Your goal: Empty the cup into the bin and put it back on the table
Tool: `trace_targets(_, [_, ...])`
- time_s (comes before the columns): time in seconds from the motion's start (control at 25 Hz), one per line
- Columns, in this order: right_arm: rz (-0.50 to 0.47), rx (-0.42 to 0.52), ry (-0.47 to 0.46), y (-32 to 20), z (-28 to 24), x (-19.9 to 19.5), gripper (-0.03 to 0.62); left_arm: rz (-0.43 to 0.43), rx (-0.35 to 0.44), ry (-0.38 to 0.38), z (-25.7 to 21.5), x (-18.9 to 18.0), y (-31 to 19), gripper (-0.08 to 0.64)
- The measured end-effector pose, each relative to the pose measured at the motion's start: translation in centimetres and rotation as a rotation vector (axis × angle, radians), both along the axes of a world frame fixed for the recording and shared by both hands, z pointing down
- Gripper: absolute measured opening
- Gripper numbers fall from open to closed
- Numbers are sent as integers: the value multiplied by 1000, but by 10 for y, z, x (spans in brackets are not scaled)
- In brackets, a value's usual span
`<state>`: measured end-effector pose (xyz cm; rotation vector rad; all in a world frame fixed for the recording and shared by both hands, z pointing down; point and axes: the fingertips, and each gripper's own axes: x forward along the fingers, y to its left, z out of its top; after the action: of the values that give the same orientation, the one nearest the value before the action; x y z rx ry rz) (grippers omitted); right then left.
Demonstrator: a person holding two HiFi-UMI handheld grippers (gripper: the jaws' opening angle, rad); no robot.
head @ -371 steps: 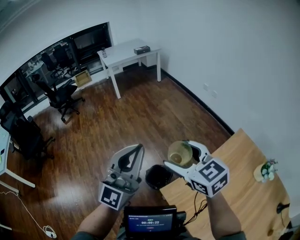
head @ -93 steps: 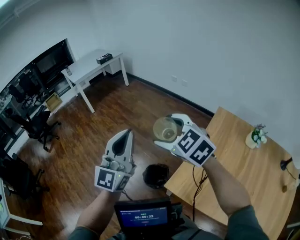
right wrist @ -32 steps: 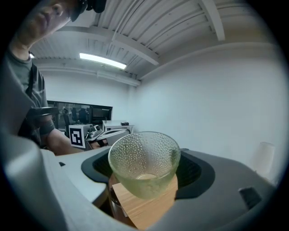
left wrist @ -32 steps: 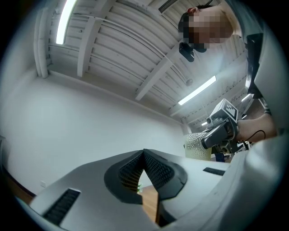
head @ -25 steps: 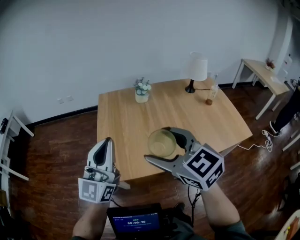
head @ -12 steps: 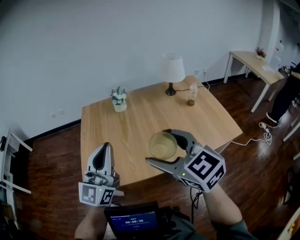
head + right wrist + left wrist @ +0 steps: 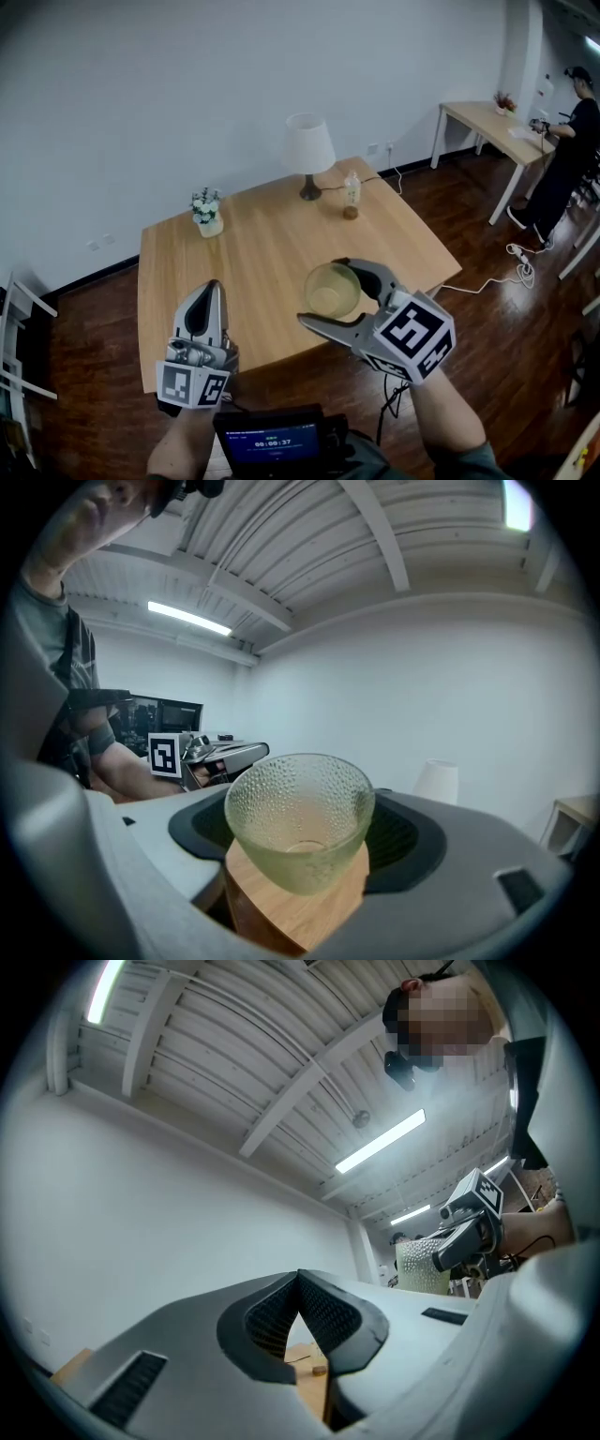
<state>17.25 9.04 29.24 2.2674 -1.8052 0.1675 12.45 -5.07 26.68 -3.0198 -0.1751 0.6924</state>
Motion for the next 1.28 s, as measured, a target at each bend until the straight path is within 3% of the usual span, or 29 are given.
trace_targets(0.52, [124,-11,-15,70,5,55,399,82,2,-17,4,58,53,-3])
trace_targets(0.96, [238,-51,-52,88,23,133,399,123,-33,-81,28,144,54,-3])
trace_targets(1.28, [264,-59,-76,73,31,189,399,110,-54,-81,24,196,27,-3])
